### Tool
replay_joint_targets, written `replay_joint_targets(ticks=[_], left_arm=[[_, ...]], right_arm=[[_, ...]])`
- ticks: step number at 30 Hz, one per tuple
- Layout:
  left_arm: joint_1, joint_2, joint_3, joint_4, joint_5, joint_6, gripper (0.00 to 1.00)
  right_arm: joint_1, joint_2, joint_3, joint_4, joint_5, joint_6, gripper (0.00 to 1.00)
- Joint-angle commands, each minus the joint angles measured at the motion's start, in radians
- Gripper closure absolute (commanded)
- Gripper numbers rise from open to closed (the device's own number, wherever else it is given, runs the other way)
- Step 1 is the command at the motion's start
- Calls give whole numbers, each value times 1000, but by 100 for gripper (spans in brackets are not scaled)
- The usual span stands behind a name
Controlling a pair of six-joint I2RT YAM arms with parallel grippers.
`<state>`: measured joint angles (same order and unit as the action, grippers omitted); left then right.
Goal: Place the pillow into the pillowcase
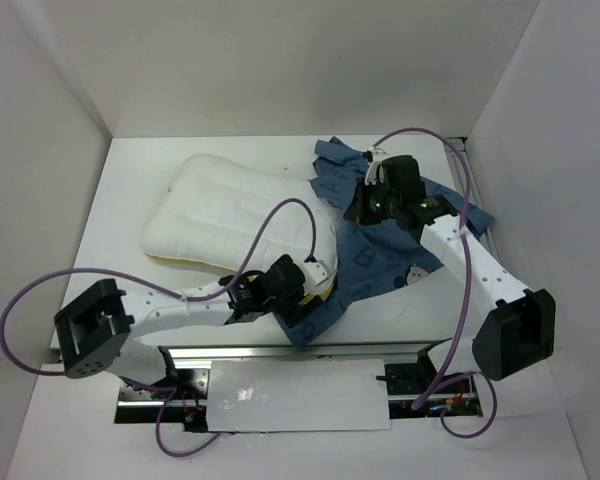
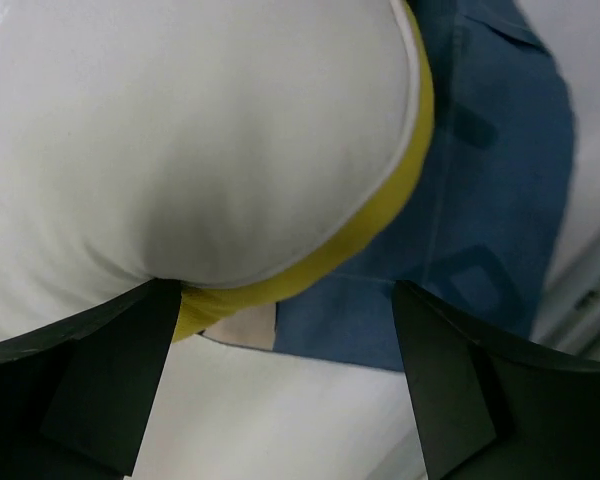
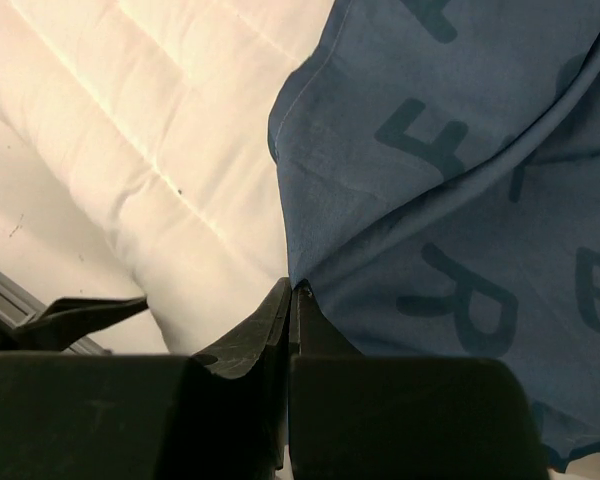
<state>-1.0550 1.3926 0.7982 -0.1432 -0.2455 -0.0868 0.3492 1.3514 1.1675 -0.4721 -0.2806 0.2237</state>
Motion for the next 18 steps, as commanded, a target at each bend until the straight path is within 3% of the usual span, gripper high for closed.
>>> replay_joint_targets(ticks=[1, 3, 4, 5, 6, 7, 10, 12, 18], left_arm=[[1, 74, 49, 129, -182, 42, 0], [1, 124, 70, 161, -237, 42, 12], [1, 141, 70, 191, -292, 42, 31], [1, 158, 79, 201, -323, 42, 43], [1, 196, 97, 202, -356, 26, 91], [1, 215, 114, 202, -456, 3, 100], [1, 243, 231, 102, -572, -138, 100], [1, 234, 248, 65, -572, -217, 100], [55, 213, 344, 102, -368, -409, 100]], right_arm=[[10, -29, -15, 12, -31, -3, 100], [20, -29, -25, 12, -40, -3, 100], [20, -40, -25, 12, -51, -3, 100], [20, -40, -25, 12, -51, -12, 100], [20, -49, -25, 12, -61, -12, 100], [20, -49, -34, 12, -62, -12, 100], [30, -69, -45, 12, -81, -23, 100], [30, -69, -45, 12, -91, -23, 100], [40, -90, -34, 3, -155, -9, 100]])
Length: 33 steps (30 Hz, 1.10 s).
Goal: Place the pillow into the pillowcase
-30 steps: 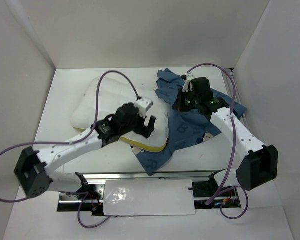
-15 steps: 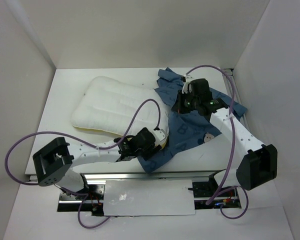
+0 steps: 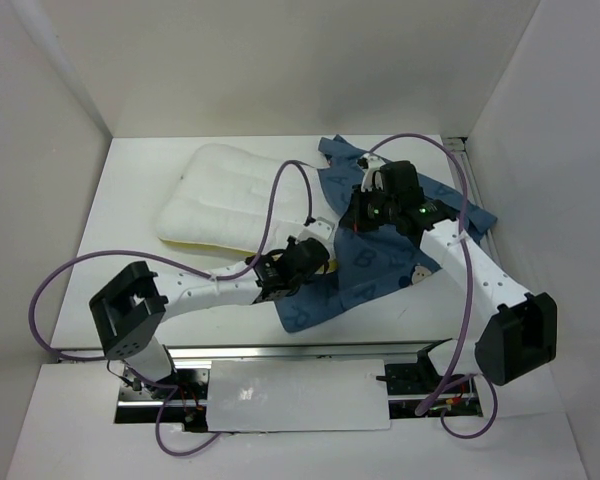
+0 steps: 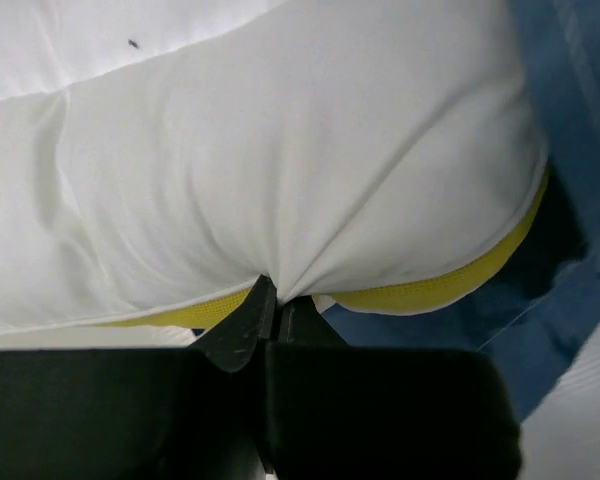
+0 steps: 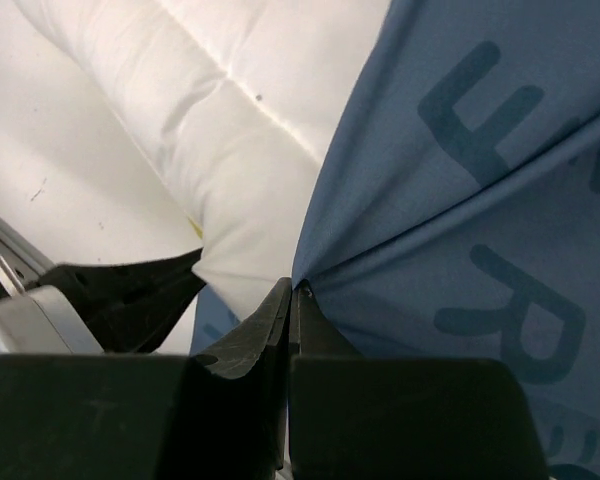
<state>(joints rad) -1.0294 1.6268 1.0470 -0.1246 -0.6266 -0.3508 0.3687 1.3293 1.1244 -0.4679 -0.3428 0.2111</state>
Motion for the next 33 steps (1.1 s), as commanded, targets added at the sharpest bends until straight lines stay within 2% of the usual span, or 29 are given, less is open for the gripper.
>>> replay_joint_targets(ticks=[1, 6, 12, 15, 16, 18, 20, 21, 22, 23, 24, 27, 29, 32, 33], left_arm=[[29, -10, 105, 118, 24, -131, 100], [29, 25, 163, 174, 85, -230, 100], [-9, 16, 150, 313, 145, -298, 100], [-9, 44, 185, 245, 154, -332, 100], [-9, 53, 200, 144, 154, -349, 100], [-9, 41, 209, 59, 119, -375, 76], [-9, 10, 179, -10, 107, -375, 60], [-9, -10, 139, -23, 116, -349, 43], [-9, -51, 122, -44, 116, -338, 34], [-9, -73, 108, -100, 148, -318, 14], [-9, -91, 99, -143, 148, -321, 0], [3, -175, 58, -272, 105, -365, 0], [17, -250, 44, -303, 96, -378, 0], [46, -312, 6, -274, 84, -268, 0], [86, -321, -5, -258, 93, -185, 0]], right_arm=[[32, -79, 9, 14, -120, 16, 100], [41, -79, 14, 25, -194, 42, 100], [30, -88, 34, 46, -170, 96, 100], [9, -67, 43, 35, -157, 105, 100], [-3, -67, 29, 35, -157, 105, 100], [-16, -58, 9, 35, -157, 105, 100], [-30, -58, -15, 23, -145, 105, 100], [-30, -47, -15, 8, -110, 105, 100], [-39, -47, -29, -1, -92, 105, 100], [-39, -38, -43, -2, -75, 105, 100], [-39, -29, -43, -2, -62, 105, 100], [-39, -9, -54, -2, -51, 94, 100], [-30, 1, -54, -2, -51, 85, 100], [-7, 1, -44, -2, -15, 85, 100], [-7, 1, -44, -2, -15, 85, 100]])
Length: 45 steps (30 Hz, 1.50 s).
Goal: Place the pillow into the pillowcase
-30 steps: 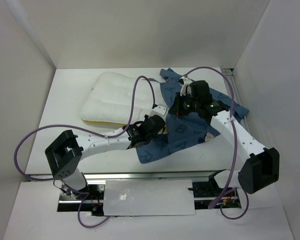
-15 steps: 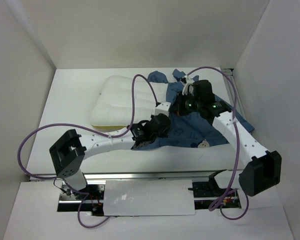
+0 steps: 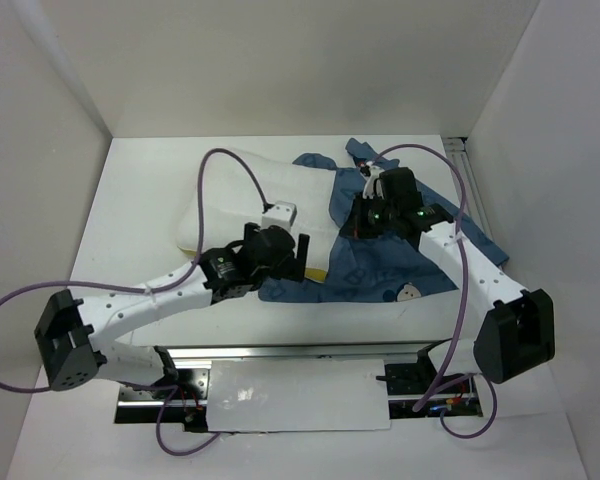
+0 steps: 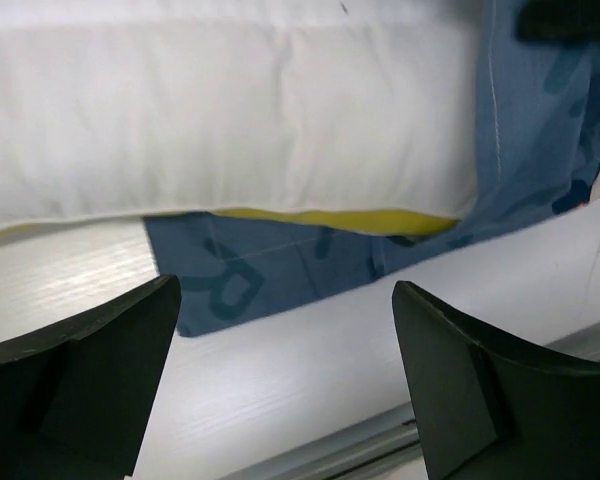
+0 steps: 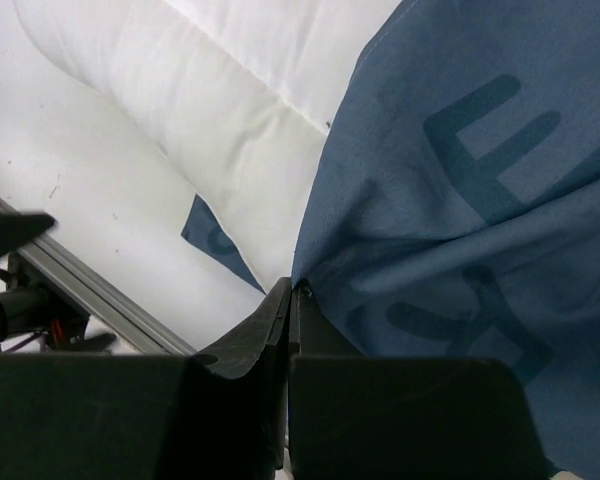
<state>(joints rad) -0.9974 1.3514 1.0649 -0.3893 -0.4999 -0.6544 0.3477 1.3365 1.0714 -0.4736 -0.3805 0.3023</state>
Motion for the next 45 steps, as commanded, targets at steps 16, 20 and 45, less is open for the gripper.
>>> replay_joint_targets(ticks=[16, 20, 45], left_arm=[[405, 641, 443, 3, 237, 56, 6], [405, 692, 440, 3, 259, 47, 100], [234, 158, 95, 116, -97, -606, 100]], right_arm=[[73, -7, 27, -5, 103, -6, 100], [82, 3, 38, -14, 126, -17, 100], [224, 50, 110, 111, 6, 70, 100]])
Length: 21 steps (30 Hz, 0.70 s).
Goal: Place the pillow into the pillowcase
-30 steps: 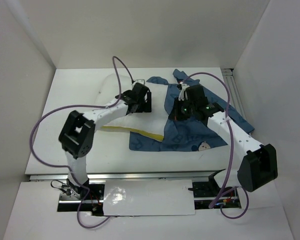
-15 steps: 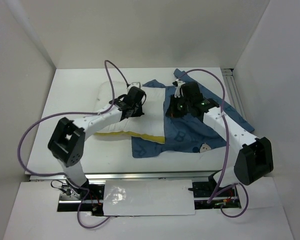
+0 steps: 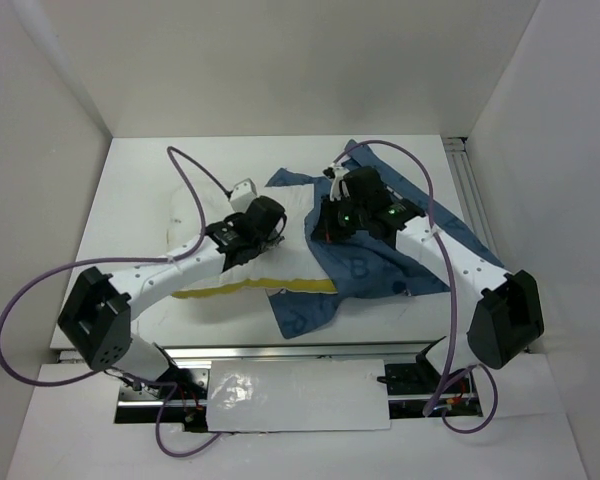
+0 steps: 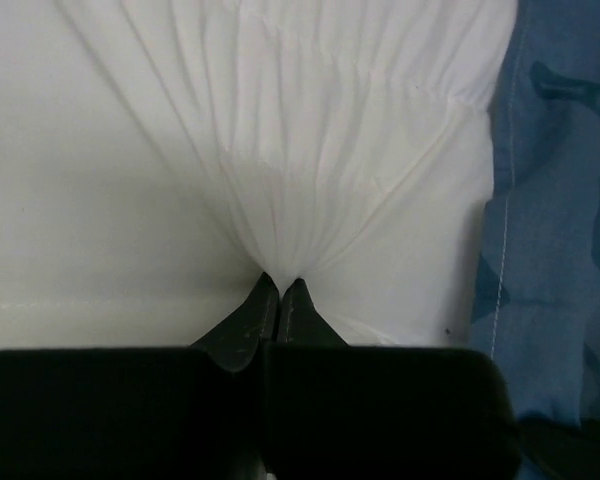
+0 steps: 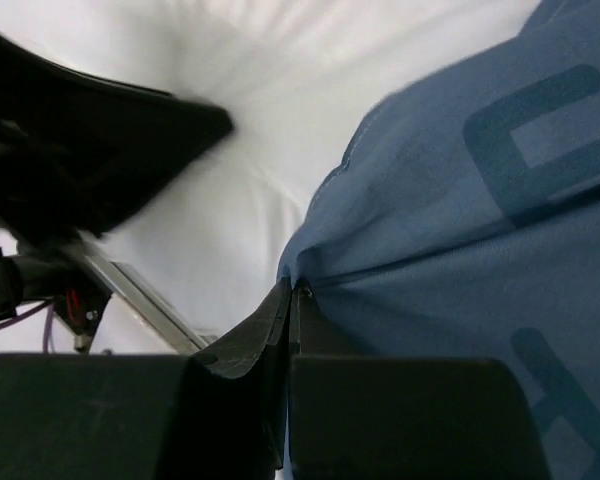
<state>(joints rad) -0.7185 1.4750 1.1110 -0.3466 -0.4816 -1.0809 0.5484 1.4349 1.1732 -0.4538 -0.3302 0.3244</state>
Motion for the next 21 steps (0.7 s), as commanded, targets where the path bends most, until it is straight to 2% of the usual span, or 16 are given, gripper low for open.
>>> replay_joint_targets(ticks=[1, 7, 11, 12, 16, 17, 18, 20, 21], left_arm=[[-56, 50, 49, 89, -101, -180, 100], [-90, 102, 43, 214, -75, -201, 100], [-90, 27, -33, 219, -129, -258, 100], [-90, 15, -51, 203, -144, -272, 100], [-90, -16, -62, 144, -187, -304, 100], [-90, -16, -62, 144, -198, -313, 100], [-90, -16, -62, 135, -198, -313, 100], [-90, -7, -50, 156, -187, -272, 100], [-90, 8, -50, 167, -157, -236, 100]], right_arm=[[24, -57, -6, 104, -71, 57, 100], [56, -1, -27, 165, -159, 96, 100], [65, 12, -9, 118, -60, 85, 99], [65, 12, -9, 71, 35, 85, 84], [65, 12, -9, -58, 256, 59, 34], [65, -4, -9, -83, 293, 59, 16], [65, -16, -9, -103, 327, 50, 13], [76, -77, -9, -143, 396, 50, 0], [76, -102, -9, -154, 413, 41, 0]])
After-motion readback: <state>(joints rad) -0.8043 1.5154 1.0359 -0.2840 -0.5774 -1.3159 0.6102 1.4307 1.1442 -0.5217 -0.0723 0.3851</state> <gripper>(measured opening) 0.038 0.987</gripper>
